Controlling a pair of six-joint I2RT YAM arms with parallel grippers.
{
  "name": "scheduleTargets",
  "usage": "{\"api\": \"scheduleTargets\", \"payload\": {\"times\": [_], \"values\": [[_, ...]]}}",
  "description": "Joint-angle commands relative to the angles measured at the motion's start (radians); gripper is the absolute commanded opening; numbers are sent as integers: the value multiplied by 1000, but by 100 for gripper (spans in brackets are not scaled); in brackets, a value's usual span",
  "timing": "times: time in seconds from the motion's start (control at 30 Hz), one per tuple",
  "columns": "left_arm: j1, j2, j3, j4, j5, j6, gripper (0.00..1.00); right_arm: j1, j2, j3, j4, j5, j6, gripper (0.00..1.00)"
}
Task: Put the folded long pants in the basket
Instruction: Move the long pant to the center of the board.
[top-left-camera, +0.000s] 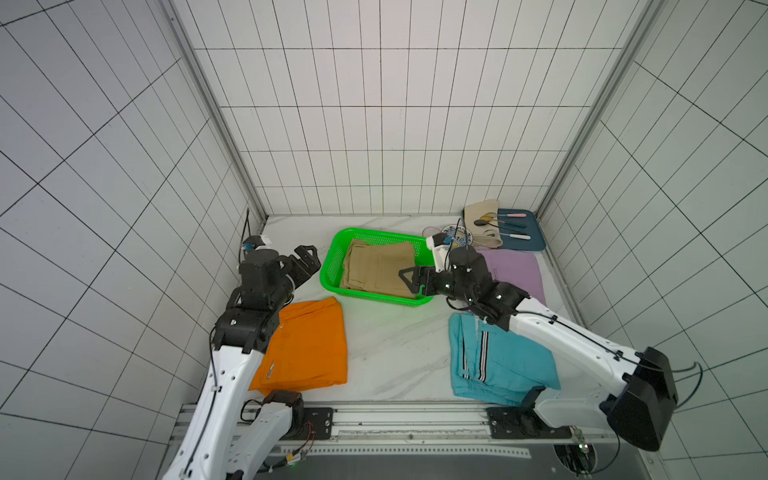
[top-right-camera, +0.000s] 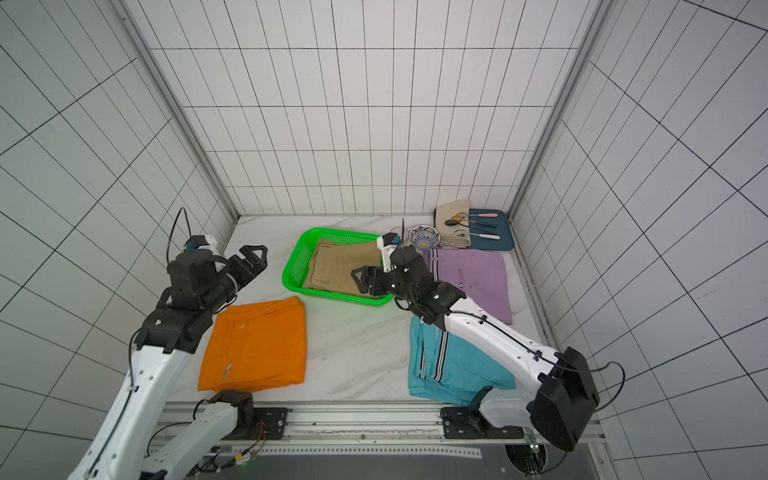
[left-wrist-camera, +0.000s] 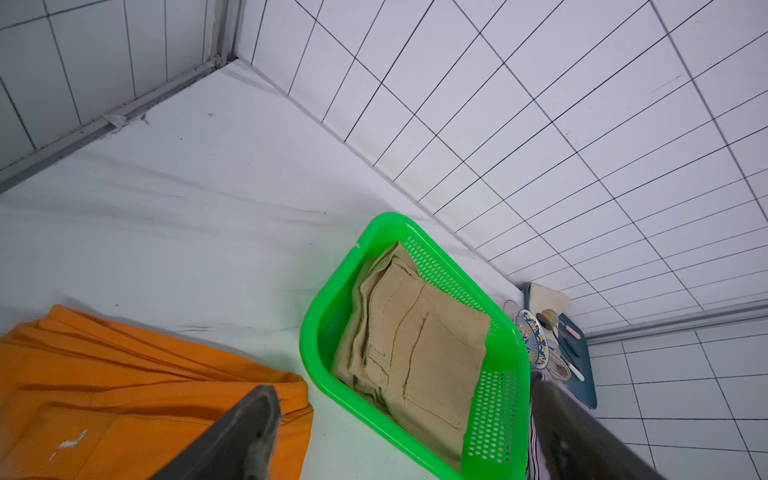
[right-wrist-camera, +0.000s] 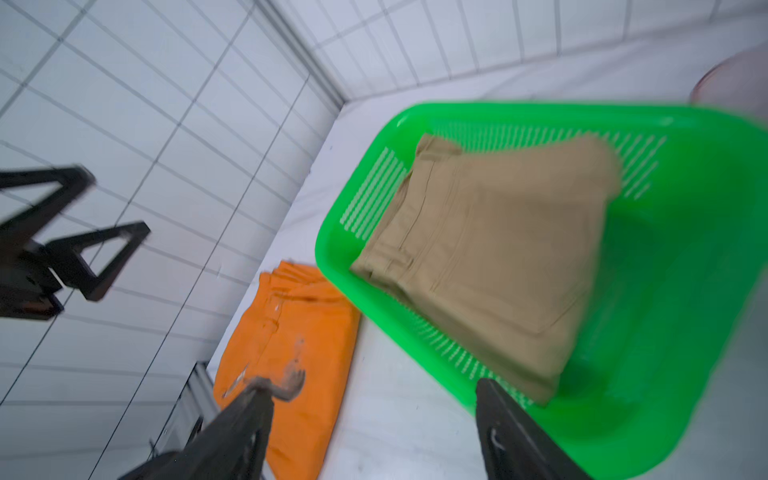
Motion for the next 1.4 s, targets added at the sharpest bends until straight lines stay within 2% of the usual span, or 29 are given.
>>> {"api": "scheduleTargets", "payload": {"times": [0.0,0.13,0.27,0.43,0.6,0.67,0.73,0.83,0.87,0.9,1.1,1.37], "values": [[12,-112,-74,-53,-61,42,98,148,73,-136,176,37,131,79],[-15,-289,-163,-90,-134,64,98,280,241,-134,278,47,195,79],[-108,-348,-146,-141,-277,53,98,330,439,-127,477,21,305,79],[-114,-350,-144,-145,-281,52,98,337,665,-18,570,-38,383,77],[-116,-325,-133,-155,-279,52,98,340,777,91,548,-49,404,75],[-116,-325,-137,-151,-276,52,98,341,806,132,523,-47,403,70],[-115,-323,-137,-150,-276,54,98,341,824,169,480,-44,398,57],[-115,-319,-137,-149,-267,55,98,342,822,196,398,-17,372,14],[-115,-316,-137,-146,-259,58,98,340,814,191,385,-6,364,3],[-115,-313,-138,-142,-251,60,98,340,803,184,373,5,358,0],[-115,-272,-142,-127,-210,67,98,337,653,11,355,75,323,0],[-118,-219,-160,-114,-136,51,98,326,265,-419,361,164,352,0]]}}
